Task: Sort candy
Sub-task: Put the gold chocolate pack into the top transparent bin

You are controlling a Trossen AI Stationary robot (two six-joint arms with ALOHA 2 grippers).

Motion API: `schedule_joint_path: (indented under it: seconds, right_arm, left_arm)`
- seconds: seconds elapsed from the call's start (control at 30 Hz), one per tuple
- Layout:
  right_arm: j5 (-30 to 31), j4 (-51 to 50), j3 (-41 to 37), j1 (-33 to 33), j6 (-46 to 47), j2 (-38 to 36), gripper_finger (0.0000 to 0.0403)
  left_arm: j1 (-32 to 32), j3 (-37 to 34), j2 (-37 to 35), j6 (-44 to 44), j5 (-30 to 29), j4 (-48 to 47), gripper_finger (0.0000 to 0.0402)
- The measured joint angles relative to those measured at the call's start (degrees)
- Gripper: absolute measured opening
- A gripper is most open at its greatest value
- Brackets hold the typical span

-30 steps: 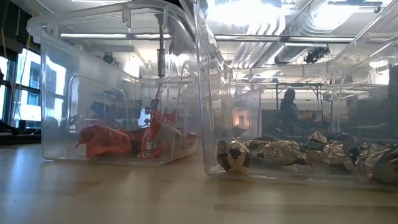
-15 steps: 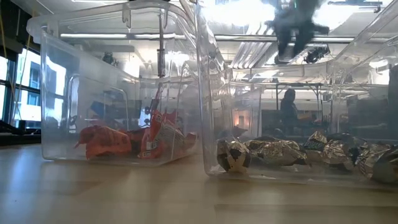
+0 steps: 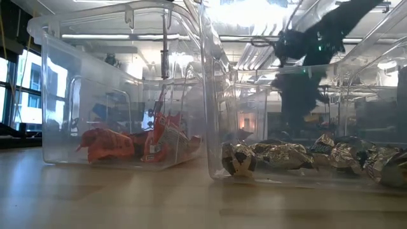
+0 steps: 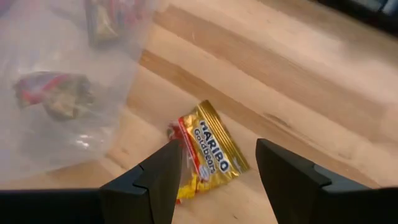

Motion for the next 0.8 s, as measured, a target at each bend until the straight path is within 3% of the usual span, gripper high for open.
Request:
schedule_joint_path:
  seconds: [0.3, 0.53, 0.63, 0.73, 0.8]
  right_arm:
    - [-6.63, 13.75, -9.0, -0.72, 4.11, 4.27, 0.02]
    - [-3.82, 14.64, -9.6, 2.48, 3.59, 9.61, 0.0189]
    - [-2.07, 15.0, -9.45, 5.26, 2.91, 10.47, 0.0135]
    - [-1.41, 12.39, -9.43, 8.43, 1.92, 9.13, 0.004]
    - [-0.94, 8.82, -9.06, 10.04, 0.96, 7.23, 0.0017]
  left_arm:
    - [-0.65, 0.0, 0.22, -4.91, -0.26, -0.07, 0.0154]
    - [-0.63, -0.02, 0.21, -4.97, -1.59, -0.03, 0.0154]
    - [-0.65, -0.02, 0.22, -4.95, -1.66, 0.02, 0.0154]
    - [-0.81, -0.07, -0.37, -4.2, -0.97, 1.13, 0.0154]
    - [-1.16, -0.07, -1.5, -2.09, -0.61, 3.1, 0.0154]
